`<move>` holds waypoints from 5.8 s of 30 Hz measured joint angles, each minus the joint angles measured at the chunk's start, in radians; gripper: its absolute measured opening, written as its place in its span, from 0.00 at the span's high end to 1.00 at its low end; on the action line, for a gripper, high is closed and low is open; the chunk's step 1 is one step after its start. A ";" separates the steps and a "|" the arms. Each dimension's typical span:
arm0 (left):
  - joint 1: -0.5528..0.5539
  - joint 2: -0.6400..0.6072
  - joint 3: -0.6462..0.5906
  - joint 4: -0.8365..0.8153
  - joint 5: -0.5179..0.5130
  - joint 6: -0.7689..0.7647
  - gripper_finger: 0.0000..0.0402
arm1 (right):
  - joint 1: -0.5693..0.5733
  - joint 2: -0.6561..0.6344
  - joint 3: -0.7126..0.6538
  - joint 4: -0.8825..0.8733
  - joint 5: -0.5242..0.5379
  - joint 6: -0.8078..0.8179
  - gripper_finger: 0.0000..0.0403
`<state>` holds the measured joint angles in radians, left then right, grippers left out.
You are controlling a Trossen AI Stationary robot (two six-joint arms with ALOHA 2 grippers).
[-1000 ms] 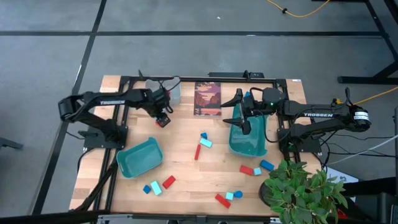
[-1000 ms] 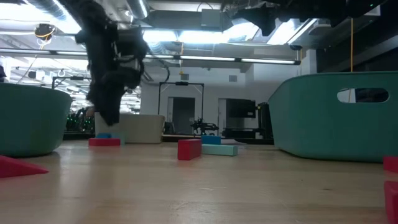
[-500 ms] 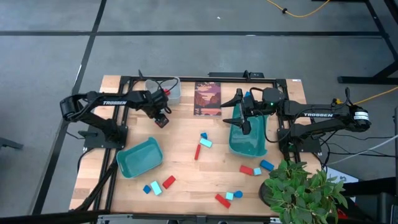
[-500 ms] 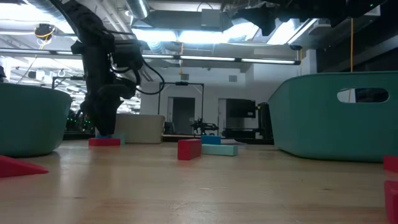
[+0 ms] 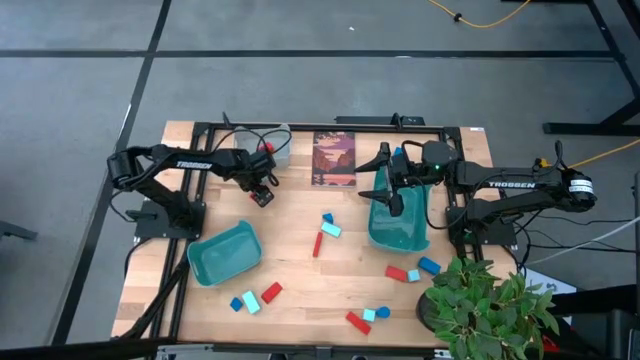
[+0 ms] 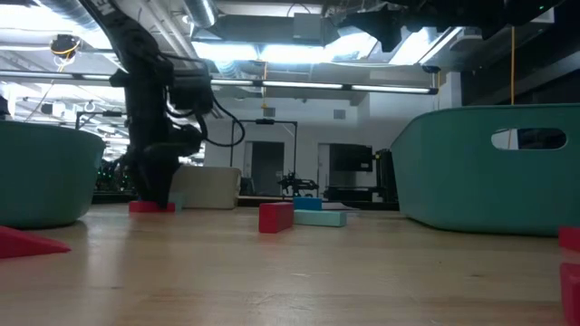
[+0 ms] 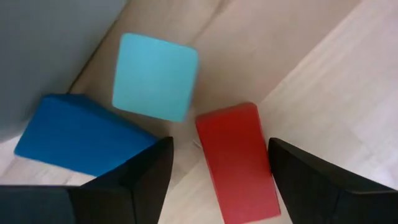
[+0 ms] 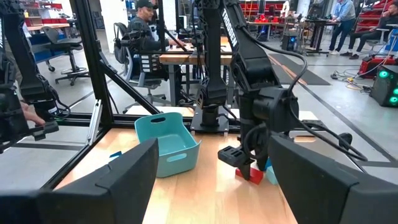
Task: Sort & place blocks by color
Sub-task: Put the red block into the gray bin
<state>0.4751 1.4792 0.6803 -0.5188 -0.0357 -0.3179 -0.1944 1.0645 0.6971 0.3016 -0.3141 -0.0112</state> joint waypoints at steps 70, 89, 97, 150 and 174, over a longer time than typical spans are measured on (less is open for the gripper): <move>-0.266 -0.435 0.036 0.735 0.134 0.300 0.69 | 0.001 0.000 0.000 0.002 0.000 0.034 0.24; -0.286 -0.437 -0.184 1.271 0.162 0.295 0.68 | 0.006 0.000 0.000 0.001 0.000 0.035 0.24; -0.284 -0.437 -0.169 1.236 0.046 0.340 0.68 | 0.006 0.000 0.000 0.000 0.000 0.033 0.24; 0.374 0.339 0.514 -0.187 0.100 0.288 0.68 | 0.007 0.087 0.000 0.000 0.000 0.035 0.24; 0.362 0.339 0.516 -0.180 0.110 0.276 0.50 | 0.006 0.087 0.000 0.000 0.000 0.033 0.24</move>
<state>0.8370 1.8187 1.1958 -0.6986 0.0741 -0.0422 -0.1879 1.1519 0.6968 0.3019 -0.3145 0.0220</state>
